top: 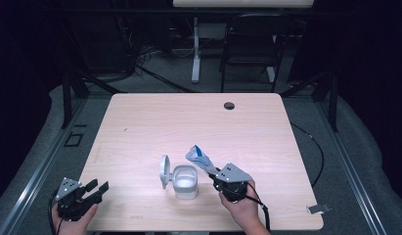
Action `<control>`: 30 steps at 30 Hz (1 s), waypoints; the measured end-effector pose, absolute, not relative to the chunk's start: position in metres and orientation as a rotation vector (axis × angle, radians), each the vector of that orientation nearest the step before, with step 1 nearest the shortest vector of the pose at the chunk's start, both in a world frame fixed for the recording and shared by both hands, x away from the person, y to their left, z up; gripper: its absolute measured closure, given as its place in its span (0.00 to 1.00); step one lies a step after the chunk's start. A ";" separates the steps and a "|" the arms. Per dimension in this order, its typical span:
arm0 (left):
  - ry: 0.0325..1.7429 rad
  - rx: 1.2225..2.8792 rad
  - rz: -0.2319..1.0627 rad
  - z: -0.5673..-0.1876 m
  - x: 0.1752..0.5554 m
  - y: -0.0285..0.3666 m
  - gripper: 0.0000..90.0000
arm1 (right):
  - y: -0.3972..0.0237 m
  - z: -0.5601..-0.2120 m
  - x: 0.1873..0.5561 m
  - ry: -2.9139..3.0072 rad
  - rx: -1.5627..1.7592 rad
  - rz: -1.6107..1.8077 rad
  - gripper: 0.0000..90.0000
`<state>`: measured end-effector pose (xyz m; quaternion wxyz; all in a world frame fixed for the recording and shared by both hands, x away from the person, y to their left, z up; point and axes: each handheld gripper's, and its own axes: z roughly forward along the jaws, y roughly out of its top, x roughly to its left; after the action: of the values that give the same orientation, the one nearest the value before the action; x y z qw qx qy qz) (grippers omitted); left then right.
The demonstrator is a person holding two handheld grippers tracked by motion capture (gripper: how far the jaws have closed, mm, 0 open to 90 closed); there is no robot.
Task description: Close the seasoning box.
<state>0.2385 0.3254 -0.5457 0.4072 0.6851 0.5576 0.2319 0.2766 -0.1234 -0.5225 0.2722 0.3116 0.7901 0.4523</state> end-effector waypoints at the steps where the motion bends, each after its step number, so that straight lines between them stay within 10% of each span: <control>1: 1.405 1.726 0.585 -0.546 0.238 0.325 0.59 | -0.124 -0.523 0.277 2.123 0.848 1.219 0.90; 30: 1.382 1.730 0.575 -0.545 0.245 0.317 0.59 | -0.163 -0.523 0.281 2.040 0.994 1.241 0.90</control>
<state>0.2452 0.3171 -0.5446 0.4141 0.6885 0.5498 0.2288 0.2814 -0.1625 -0.5226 0.2740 0.3695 0.7587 0.4613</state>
